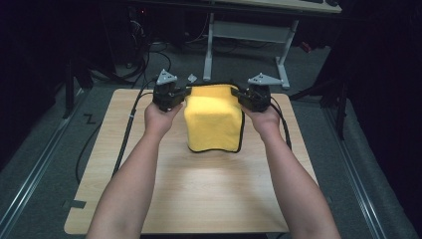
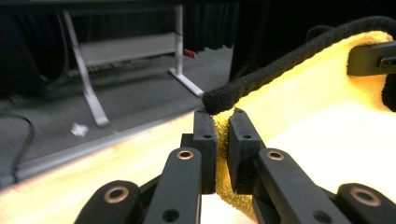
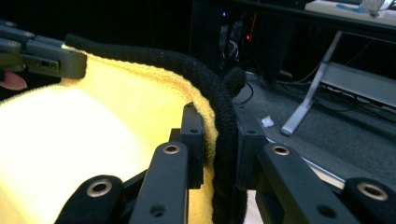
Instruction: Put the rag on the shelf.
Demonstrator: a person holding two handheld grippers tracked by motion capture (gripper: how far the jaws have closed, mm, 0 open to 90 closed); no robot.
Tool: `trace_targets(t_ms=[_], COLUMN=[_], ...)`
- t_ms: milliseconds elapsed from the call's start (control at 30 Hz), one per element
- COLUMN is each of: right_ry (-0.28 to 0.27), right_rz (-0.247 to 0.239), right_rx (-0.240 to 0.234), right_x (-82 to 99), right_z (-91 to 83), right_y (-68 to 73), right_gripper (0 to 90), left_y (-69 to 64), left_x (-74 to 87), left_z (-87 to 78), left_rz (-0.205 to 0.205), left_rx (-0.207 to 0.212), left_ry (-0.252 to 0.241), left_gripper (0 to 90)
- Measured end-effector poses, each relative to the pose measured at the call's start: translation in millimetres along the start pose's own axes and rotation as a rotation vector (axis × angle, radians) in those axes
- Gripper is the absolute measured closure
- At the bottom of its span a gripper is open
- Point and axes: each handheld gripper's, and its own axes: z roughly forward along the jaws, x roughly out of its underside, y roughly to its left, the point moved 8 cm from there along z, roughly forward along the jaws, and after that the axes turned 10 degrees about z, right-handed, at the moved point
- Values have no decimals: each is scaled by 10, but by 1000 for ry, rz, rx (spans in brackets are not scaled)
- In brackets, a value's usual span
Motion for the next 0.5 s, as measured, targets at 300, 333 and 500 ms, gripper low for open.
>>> trace_targets(t_ms=[300, 333, 500], right_ry=[56, 58, 78], right_rz=[-10, -3, -16], right_rx=[-4, -9, -17], right_x=[198, 203, 236], right_z=[23, 23, 31], right_y=[-37, -38, -34], right_gripper=[783, 782, 781], left_y=[-62, -63, -69], left_x=[218, 229, 317], left_z=[61, 61, 81], left_rz=[-13, -18, -30], left_rx=[14, 16, 30], left_ry=[30, 32, 53], left_gripper=[841, 841, 841])
